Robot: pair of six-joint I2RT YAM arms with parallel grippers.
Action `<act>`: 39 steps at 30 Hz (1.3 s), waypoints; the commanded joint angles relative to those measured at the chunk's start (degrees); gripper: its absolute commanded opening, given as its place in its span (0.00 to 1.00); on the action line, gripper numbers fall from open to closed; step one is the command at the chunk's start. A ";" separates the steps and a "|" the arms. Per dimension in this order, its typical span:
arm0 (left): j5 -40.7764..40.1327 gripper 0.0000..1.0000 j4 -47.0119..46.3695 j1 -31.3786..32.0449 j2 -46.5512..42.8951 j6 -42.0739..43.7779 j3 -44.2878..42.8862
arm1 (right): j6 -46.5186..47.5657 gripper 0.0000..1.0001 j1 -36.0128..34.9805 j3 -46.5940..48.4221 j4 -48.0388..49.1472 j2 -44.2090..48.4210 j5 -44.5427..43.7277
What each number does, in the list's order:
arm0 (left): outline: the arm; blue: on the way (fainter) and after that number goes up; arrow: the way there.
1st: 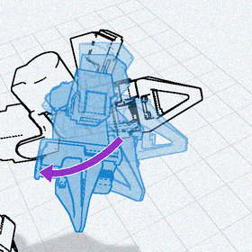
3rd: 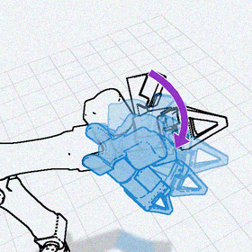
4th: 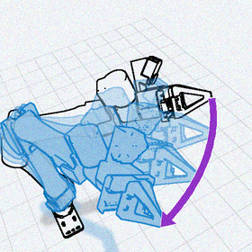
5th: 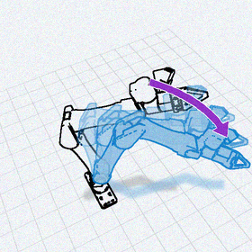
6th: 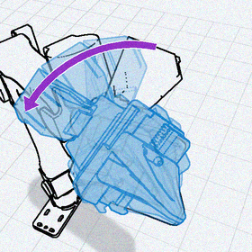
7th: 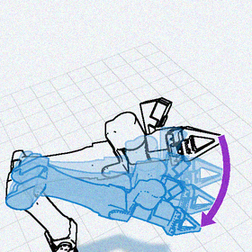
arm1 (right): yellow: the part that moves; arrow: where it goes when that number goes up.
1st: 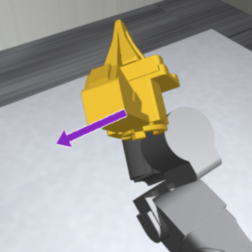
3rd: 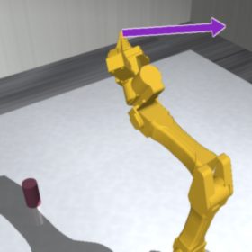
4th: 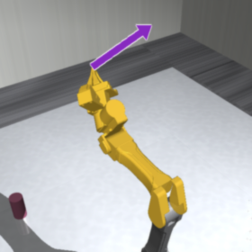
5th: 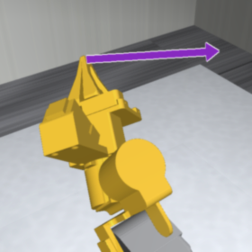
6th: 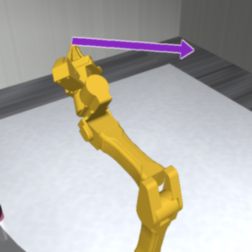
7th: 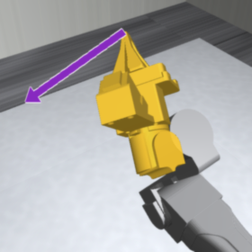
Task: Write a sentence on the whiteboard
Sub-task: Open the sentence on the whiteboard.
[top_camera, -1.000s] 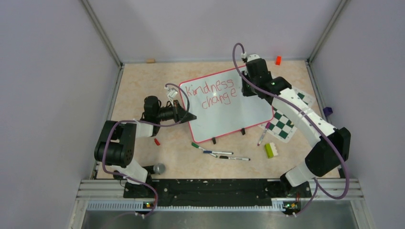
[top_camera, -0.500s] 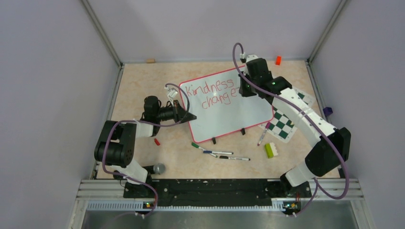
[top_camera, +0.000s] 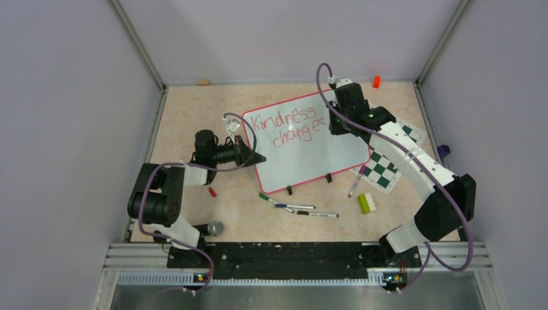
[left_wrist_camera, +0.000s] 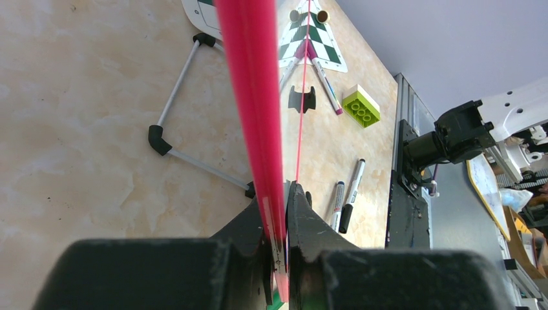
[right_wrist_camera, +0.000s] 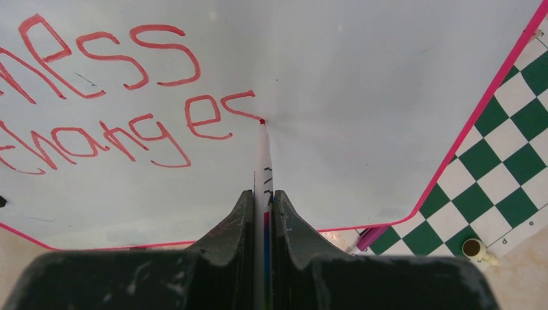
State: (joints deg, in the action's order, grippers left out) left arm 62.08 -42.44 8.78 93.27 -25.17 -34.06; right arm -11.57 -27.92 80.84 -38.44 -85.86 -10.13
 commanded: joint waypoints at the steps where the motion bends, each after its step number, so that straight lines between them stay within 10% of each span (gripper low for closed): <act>1: -10.32 0.00 5.08 0.01 2.64 7.15 1.63 | -0.09 0.00 1.01 -1.32 0.63 1.58 -1.80; 27: -10.14 0.00 4.91 -0.07 2.71 6.89 1.64 | -3.85 0.00 -0.61 -8.04 2.91 12.34 14.48; 39: -9.92 0.00 4.69 -0.08 2.84 6.76 1.67 | -10.39 0.00 -16.18 -22.91 14.52 19.85 -4.62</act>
State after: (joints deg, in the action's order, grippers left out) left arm 62.15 -42.50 8.78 93.27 -25.12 -34.04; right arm -19.35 -40.23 59.11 -30.57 -67.07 -6.98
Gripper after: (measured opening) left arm 0.098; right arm 0.093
